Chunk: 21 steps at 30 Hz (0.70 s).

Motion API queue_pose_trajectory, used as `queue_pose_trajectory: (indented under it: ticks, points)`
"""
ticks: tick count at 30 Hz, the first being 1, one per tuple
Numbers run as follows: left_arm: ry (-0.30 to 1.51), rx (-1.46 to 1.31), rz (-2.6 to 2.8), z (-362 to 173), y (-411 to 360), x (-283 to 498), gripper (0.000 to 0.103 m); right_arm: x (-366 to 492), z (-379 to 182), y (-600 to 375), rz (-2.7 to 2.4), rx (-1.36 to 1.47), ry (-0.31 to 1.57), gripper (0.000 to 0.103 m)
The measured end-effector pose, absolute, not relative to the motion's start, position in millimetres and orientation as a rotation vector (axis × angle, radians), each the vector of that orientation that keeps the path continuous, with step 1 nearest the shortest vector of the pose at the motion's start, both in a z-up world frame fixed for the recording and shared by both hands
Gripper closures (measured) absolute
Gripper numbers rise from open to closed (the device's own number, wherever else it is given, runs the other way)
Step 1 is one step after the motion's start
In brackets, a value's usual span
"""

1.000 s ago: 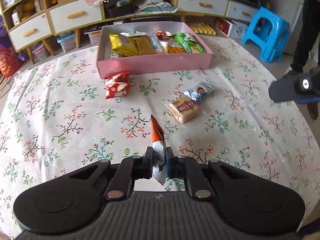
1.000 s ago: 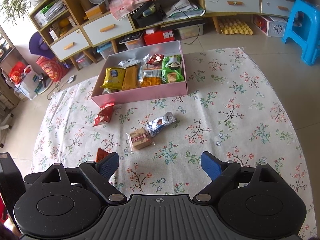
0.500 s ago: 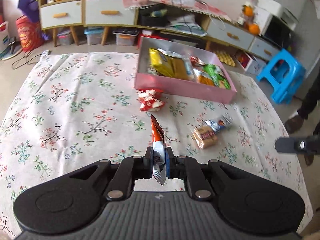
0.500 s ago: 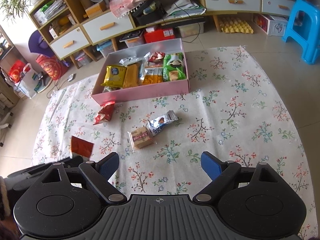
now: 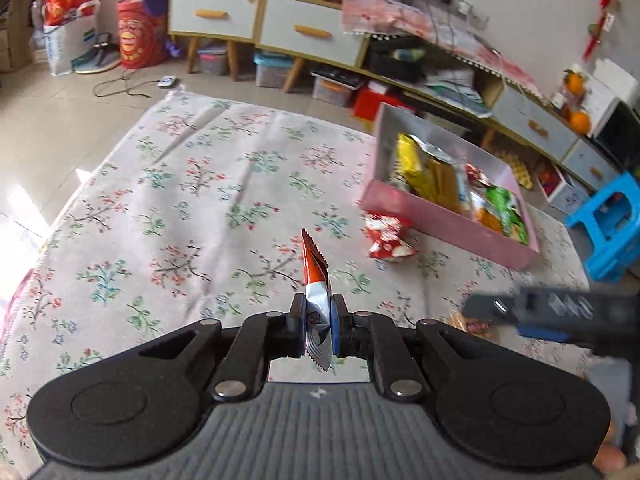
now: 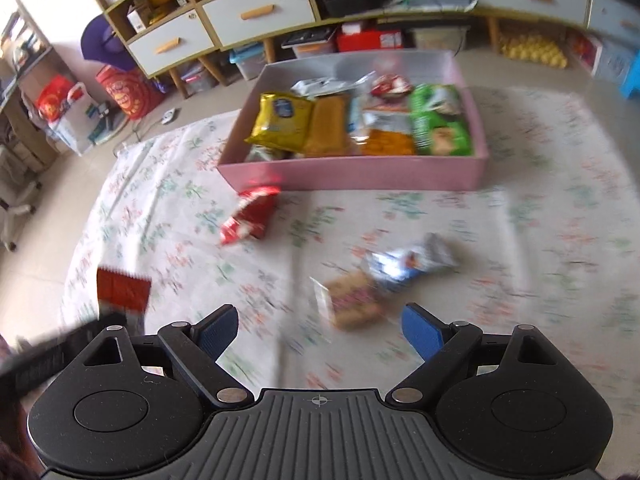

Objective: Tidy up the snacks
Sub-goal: 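Lift the orange-and-white packet with left gripper while right gripper grasps red candy pack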

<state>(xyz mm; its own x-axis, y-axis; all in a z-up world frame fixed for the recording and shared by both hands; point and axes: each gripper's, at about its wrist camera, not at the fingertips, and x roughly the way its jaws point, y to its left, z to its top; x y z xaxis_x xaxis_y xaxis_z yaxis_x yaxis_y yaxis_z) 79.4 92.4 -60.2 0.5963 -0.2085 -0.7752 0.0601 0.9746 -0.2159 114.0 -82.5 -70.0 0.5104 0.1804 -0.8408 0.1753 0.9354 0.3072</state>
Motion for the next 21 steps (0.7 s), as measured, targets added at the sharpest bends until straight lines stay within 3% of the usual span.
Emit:
queue_pose_trajectory:
  ticks: [7, 9, 11, 13, 21]
  points:
    - [0.903, -0.215, -0.106, -56, 102, 89, 0.093, 173, -82, -45, 0.031, 0.412, 0.975, 0.016]
    - [0.898, -0.214, -0.086, -56, 102, 93, 0.093, 186, -88, -36, 0.026, 0.388, 0.985, 0.024]
    - [0.896, -0.224, -0.075, -57, 104, 96, 0.093, 196, -97, -29, 0.017, 0.366, 1.008, 0.049]
    - [0.897, -0.214, -0.064, -60, 104, 99, 0.093, 202, -107, -25, 0.016, 0.349, 1.044, 0.068]
    - [0.898, -0.268, -0.089, -56, 109, 101, 0.093, 184, -92, -45, 0.073, 0.381, 1.069, 0.07]
